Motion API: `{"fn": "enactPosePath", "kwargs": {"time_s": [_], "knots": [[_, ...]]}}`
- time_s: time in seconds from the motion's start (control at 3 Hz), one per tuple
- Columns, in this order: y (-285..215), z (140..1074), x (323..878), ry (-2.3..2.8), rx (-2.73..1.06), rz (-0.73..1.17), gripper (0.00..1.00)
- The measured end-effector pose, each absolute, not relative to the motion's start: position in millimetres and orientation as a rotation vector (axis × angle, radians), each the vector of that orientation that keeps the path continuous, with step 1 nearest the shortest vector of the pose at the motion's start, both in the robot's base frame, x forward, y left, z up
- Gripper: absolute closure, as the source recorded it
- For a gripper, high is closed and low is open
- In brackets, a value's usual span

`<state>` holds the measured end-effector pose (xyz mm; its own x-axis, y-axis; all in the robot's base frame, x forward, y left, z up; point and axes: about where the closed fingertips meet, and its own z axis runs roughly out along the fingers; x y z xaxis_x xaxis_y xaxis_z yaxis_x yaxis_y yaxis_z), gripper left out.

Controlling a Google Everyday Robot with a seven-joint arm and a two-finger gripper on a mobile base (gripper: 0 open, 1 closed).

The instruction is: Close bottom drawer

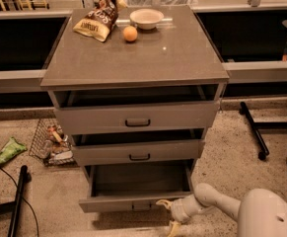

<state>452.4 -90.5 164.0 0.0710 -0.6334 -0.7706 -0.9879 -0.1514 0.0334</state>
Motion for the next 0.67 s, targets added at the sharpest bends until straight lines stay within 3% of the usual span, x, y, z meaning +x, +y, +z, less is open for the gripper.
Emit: {"fn": "enactPosePath", "kwargs": {"time_s": [0.67], "knots": [[-97,161,507,1.564,-1.77,0.807,0.62]]}}
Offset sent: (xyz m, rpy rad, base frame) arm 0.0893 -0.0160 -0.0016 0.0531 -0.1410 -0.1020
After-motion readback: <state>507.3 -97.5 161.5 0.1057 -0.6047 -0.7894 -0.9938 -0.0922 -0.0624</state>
